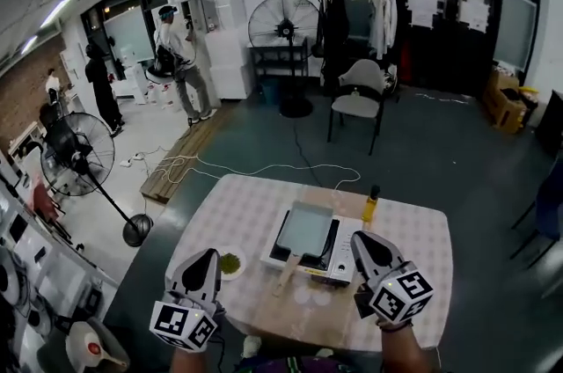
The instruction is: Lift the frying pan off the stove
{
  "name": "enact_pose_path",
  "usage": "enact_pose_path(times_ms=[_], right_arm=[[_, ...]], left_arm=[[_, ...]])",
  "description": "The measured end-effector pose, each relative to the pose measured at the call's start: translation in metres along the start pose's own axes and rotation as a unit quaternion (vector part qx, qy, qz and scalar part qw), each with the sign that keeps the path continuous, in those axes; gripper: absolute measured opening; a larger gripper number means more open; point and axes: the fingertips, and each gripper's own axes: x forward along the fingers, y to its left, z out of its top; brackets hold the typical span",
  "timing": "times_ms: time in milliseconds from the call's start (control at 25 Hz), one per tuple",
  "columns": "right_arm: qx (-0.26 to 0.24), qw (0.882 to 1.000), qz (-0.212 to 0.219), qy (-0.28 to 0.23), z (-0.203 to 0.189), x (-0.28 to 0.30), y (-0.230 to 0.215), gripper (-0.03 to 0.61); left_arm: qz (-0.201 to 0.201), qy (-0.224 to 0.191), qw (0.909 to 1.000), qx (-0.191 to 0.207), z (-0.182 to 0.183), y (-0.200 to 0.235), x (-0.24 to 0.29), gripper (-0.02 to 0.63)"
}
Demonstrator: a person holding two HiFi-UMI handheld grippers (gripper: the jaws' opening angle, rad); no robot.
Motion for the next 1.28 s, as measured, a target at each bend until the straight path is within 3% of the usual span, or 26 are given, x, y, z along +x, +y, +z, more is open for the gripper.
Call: enact_pose_path(times_ms=[280, 480, 600, 680, 960, 1080, 1280], right_arm=[[-0.025, 0.995, -0.094, -0.035, 0.01, 0.02, -0.017, 0.006], [-0.052, 0.989, -0.13, -0.056, 0.016, 0.043, 0.003, 0.008], [-0.065, 0.988, -0.129, -0.059, 0.013, 0.057, 0.014, 0.023], [-0.063, 0.988, -0.132, -0.056, 0.009, 0.063, 0.018, 0.101], [-0.071, 0.984, -0.153, -0.056, -0.001, 0.069, 0.015, 0.518], [-0.078, 0.982, -0.168, -0.039, -0.012, 0.072, 0.016, 0.566], [-0.079, 0.979, -0.188, -0.001, -0.04, 0.085, 0.012, 0.586]], left_arm=[[-0.083, -0.009, 0.9965, -0.011, -0.005, 0.044, 0.059, 0.023], [-0.106, -0.015, 0.9941, -0.018, -0.006, 0.087, 0.078, 0.023], [-0.122, -0.011, 0.9924, -0.014, -0.015, 0.102, 0.088, 0.023], [-0.132, -0.006, 0.9909, -0.022, -0.024, 0.108, 0.094, 0.023], [-0.17, -0.012, 0.9848, -0.035, -0.043, 0.106, 0.114, 0.023], [-0.195, -0.016, 0.98, -0.037, -0.049, 0.1, 0.118, 0.023], [-0.213, -0.014, 0.9759, -0.048, -0.063, 0.099, 0.118, 0.023]])
